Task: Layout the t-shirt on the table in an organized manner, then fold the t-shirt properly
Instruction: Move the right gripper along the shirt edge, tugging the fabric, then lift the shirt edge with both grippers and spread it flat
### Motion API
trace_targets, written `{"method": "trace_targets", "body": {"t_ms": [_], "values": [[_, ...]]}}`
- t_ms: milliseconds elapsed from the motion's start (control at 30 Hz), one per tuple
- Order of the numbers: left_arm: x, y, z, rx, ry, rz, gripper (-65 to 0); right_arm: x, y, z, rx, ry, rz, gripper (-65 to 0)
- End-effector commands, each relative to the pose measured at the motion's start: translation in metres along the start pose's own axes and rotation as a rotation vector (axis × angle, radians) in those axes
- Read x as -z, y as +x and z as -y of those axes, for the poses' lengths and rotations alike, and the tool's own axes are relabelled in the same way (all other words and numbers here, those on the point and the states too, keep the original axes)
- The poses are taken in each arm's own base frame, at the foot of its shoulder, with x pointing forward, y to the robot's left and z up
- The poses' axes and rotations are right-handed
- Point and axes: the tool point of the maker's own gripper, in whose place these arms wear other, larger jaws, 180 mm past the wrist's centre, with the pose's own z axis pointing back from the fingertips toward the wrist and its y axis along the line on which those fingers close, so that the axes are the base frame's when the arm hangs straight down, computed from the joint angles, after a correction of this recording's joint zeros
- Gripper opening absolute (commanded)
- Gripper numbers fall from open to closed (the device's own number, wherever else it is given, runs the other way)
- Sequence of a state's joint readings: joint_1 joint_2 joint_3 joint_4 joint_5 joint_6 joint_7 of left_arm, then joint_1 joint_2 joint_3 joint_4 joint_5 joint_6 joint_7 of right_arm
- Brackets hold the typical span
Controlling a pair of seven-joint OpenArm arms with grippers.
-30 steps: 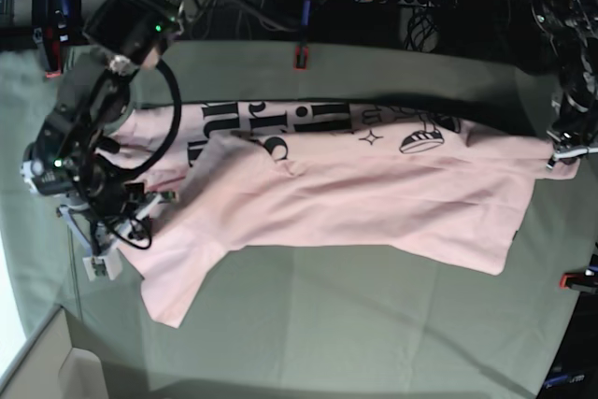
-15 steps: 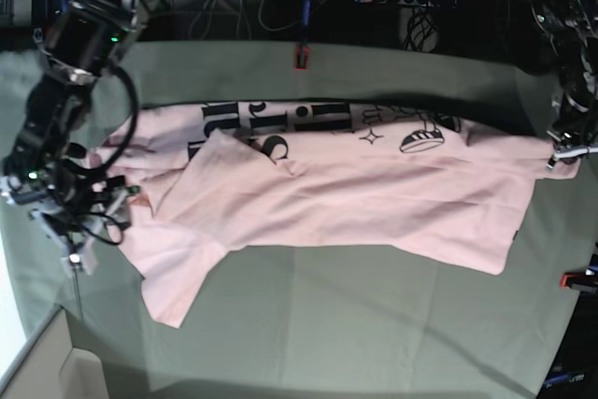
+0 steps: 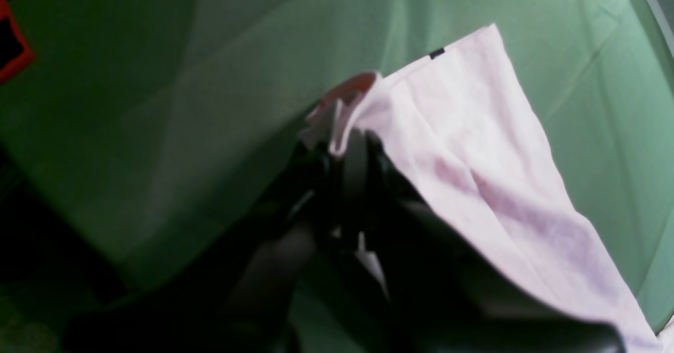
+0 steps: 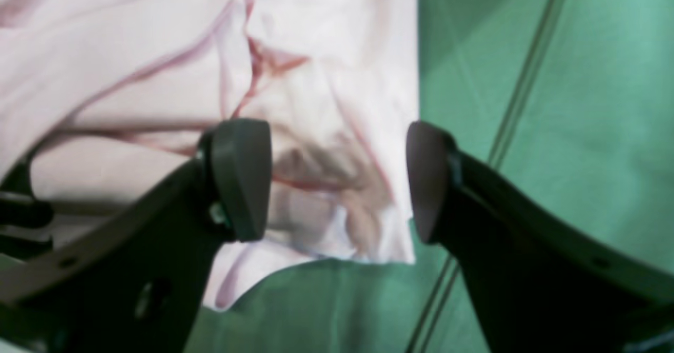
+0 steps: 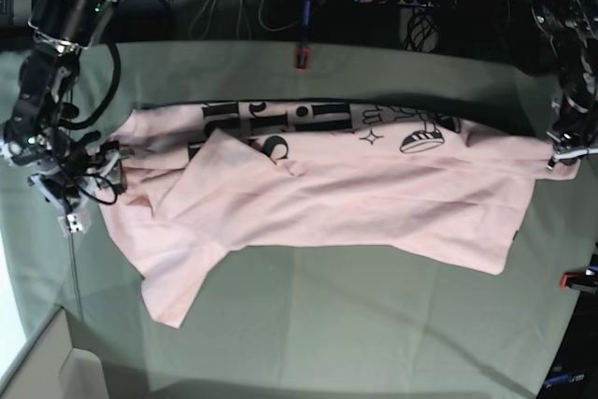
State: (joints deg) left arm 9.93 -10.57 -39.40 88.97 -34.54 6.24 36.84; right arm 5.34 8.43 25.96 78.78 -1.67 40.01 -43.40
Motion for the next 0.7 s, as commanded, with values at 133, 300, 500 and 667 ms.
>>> {"method": "trace_targets", "body": {"t_ms": [133,300,500,667], "values": [[-0.002,0.019,0.003,0.009,-0.008,0.055,-65.0,-0.002,0.015,0.008,-0.001,-0.010,0.061,-24.8],[-0.002,0.019,0.003,0.009,-0.008,0.055,-65.0,-0.002,0.005,0.006,0.000,-0.006,0.041,-25.6],[-0.002,0.019,0.003,0.009,-0.008,0.058,-65.0,-0.002,-0.010,0.003,0.002,0.000,0.013,-42.1],[-0.002,0.019,0.003,0.008,-0.008,0.057,-65.0,-0.005,-0.012,0.012,-0.003,-0.017,0.008,-65.0]]}}
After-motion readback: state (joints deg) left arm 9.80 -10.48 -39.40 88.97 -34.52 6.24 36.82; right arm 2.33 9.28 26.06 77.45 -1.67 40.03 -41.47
